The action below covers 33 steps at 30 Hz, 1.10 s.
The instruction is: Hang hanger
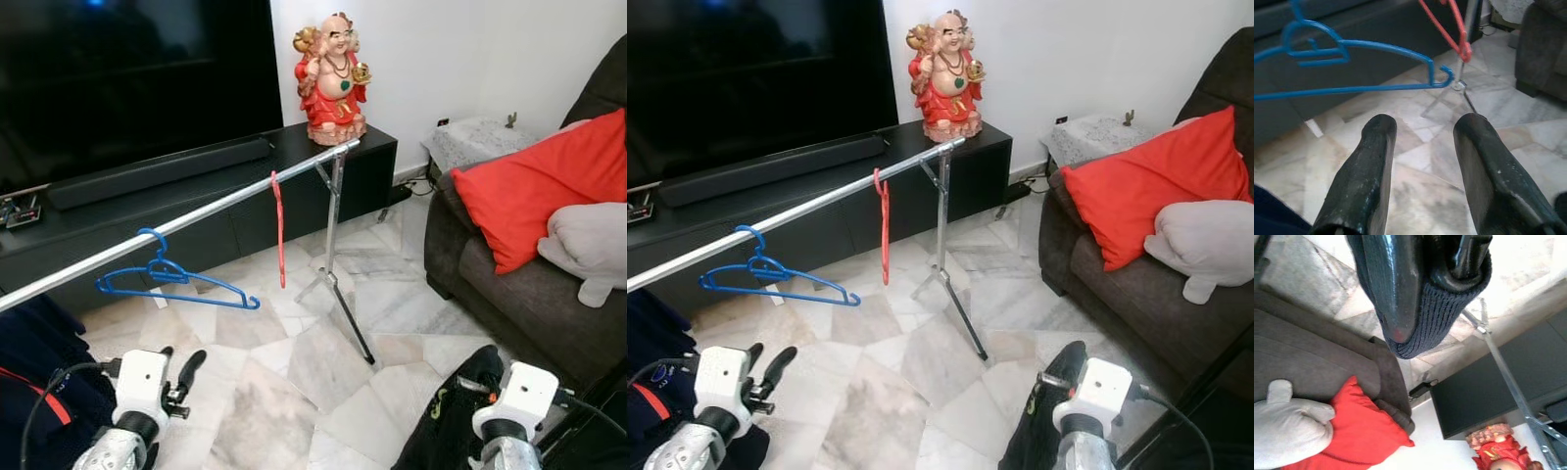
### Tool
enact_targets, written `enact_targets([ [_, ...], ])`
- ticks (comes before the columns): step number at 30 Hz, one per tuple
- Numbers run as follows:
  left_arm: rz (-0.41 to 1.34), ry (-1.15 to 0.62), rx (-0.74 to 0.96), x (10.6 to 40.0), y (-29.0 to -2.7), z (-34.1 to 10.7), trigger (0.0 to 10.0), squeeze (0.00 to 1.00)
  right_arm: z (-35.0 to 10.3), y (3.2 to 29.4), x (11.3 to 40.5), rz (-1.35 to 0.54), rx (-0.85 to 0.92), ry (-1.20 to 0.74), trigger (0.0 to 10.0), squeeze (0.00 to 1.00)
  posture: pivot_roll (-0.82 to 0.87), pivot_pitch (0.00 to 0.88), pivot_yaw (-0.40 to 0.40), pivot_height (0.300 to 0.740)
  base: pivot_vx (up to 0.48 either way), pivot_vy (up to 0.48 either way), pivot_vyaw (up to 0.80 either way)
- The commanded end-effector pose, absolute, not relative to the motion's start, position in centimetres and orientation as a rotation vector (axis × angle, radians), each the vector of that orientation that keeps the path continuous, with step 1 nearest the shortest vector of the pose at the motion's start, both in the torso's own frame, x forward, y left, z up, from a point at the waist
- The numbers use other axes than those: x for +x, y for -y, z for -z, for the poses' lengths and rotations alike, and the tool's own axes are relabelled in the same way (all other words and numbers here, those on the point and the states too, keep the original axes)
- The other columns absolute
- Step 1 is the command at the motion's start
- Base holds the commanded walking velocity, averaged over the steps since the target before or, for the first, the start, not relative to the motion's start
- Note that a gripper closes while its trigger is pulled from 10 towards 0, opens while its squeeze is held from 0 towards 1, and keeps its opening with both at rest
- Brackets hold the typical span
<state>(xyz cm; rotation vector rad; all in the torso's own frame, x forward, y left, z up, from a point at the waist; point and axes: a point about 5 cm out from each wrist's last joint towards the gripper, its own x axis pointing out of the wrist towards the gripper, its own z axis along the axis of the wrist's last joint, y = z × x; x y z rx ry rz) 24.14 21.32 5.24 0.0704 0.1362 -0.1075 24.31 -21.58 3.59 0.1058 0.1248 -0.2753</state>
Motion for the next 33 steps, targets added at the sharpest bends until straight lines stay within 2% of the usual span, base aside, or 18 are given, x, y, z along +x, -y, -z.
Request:
enact_targets([
  [1, 0.107, -0.154, 0.089, 24.4, -21.3, -5.1, 10.0, 0.00, -4.9, 21.4, 24.8, 0.257, 0.096, -0.073, 10.0, 0.00, -0.03, 0.000, 0.093, 0.740, 0.000, 0.000, 0.00],
  [7, 0.089, -0.151, 0.072, 23.8, -21.2, -5.3, 10.0, 0.00, -4.9, 21.2, 25.3, 0.242, 0.077, -0.081, 10.0, 0.00, 0.02, 0.000, 0.068, 0.740, 0.042, 0.000, 0.00],
  [17, 0.049, -0.155, 0.071, 22.5, -21.5, -5.3, 10.0, 0.00, -5.5, 19.7, 26.2, 0.128, 0.039, -0.077, 10.0, 0.00, 0.04, 0.000, 0.043, 0.740, 0.290, 0.000, 0.00],
  [33, 0.064, -0.163, 0.051, 22.6, -20.5, -5.4, 10.0, 0.00, -6.1, 19.8, 26.2, 0.107, 0.005, -0.071, 10.0, 0.00, 0.03, 0.000, 0.035, 0.740, 0.311, 0.000, 0.00],
])
